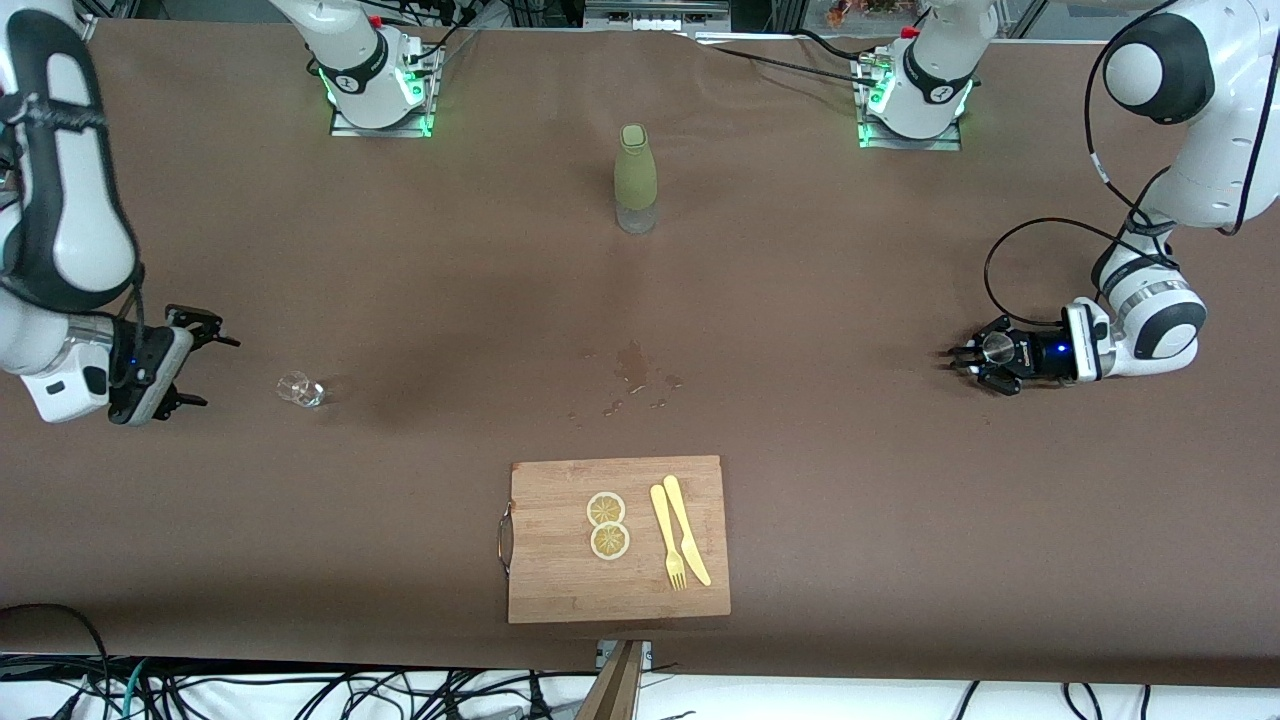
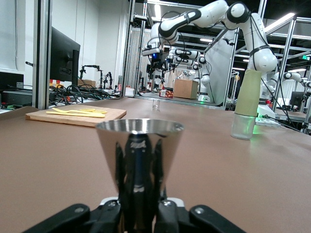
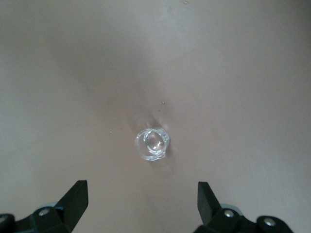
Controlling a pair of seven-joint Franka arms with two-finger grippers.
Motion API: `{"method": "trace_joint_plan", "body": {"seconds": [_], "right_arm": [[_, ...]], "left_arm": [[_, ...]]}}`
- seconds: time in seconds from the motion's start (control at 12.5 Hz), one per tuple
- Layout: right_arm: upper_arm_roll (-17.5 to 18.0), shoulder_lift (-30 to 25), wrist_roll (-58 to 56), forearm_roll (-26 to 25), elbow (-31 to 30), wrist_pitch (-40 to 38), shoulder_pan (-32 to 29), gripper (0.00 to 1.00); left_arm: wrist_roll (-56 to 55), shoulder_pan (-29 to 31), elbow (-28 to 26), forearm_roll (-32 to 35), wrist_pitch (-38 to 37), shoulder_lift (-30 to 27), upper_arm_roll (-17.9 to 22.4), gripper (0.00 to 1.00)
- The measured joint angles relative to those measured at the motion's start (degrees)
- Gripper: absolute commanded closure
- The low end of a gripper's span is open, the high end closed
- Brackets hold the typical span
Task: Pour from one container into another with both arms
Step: 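Open the right gripper and raise it while the left gripper sets the jigger down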
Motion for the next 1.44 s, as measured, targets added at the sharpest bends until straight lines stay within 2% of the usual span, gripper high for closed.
{"method": "trace_joint_plan", "body": {"seconds": [0.16,0.24,0.32,0.56,0.88,1.2,1.44], "right_arm": [[2.2,-3.2,12.7,-5.4,-1.1,-1.2,2.2,0.0],[3.9,-4.4,19.3,-8.0,-1.3,-2.6,2.8,0.0],[6.1,-5.6,26.3,-10.4,-1.5,-4.3,3.2,0.0],[11.6,-9.4,46.4,-13.5,-1.5,-10.2,3.8,0.0],[12.9,-16.2,63.7,-13.5,-1.5,-19.1,3.8,0.0],[10.9,-21.6,67.6,-13.5,-0.2,-29.2,3.2,0.0],[5.1,-22.6,67.7,-10.6,2.6,-30.9,2.5,0.0]], "left_arm": [[0.3,0.0,0.0,0.0,0.0,0.0,0.1,0.58],[0.4,0.0,0.0,0.1,0.0,0.0,0.3,0.33],[0.5,0.0,0.0,0.4,0.0,0.0,0.7,0.0],[0.6,0.1,0.1,2.1,-0.1,0.1,1.6,0.0],[0.6,0.1,1.7,3.4,-1.9,0.1,3.9,0.0],[-2.8,0.2,5.2,6.7,-4.7,-0.2,6.5,0.0],[-9.7,0.1,8.9,10.2,-6.3,-2.3,6.5,0.0]]}}
